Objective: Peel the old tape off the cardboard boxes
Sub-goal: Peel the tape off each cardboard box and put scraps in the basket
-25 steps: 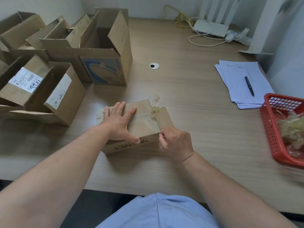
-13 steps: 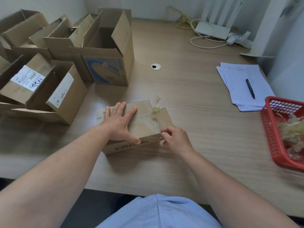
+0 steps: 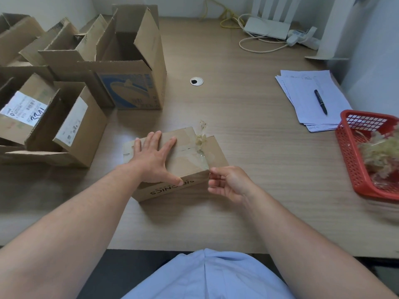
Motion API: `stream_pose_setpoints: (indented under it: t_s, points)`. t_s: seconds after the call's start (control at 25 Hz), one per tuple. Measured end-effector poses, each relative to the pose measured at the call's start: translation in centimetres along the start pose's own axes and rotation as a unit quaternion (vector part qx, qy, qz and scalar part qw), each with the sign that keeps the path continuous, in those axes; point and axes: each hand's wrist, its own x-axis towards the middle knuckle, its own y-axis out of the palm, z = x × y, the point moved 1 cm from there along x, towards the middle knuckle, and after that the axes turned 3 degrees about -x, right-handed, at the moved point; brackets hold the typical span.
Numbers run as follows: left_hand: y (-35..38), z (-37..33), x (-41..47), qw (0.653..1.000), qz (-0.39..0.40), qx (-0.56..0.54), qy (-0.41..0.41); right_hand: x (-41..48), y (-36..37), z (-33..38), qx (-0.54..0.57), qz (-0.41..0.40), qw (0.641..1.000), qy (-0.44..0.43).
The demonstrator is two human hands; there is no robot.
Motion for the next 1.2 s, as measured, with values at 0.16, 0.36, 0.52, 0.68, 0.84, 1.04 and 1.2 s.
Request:
stream_pose_setpoints:
  t_s: [0.16, 0.36, 0.52, 0.68, 0.84, 1.04, 1.2]
  points:
    - [-0.1, 0.3, -0.2, 1.0, 0.011, 0.009, 0.007, -0.3, 1.0, -0.5, 0.0, 0.016, 1.0, -0.006]
    - [-0.3, 0.7, -0.2, 0.999, 0.017, 0.018, 0.024, -1.0, 2.3, -0.8, 0.095, -0.011, 0.995, 0.003]
    - [0.1, 0.7, -0.2, 0.999, 0.015, 0.025, 0.029, -1.4, 2.3, 0.1, 0.107, -0.046, 0.993, -0.014]
    - [0.1, 0.9, 0.0, 0.999, 0.011, 0.028, 0.039, -2.2, 1.9, 0.5, -0.041, -0.09, 0.995, 0.012]
    - [-0.1, 0.8, 0.0, 0.998, 0.013, 0.032, 0.044, -2.7, 2.8, 0.6, -0.14, -0.057, 0.988, 0.014]
    - [-0.3, 1.0, -0.2, 0.998, 0.02, 0.031, 0.058, -2.6, 3.4, 2.2, -0.148, -0.094, 0.984, -0.03]
    - [-0.4, 1.3, -0.8, 0.996, 0.02, 0.047, 0.079, -2.5, 3.6, 4.4, -0.132, -0.141, 0.978, -0.072]
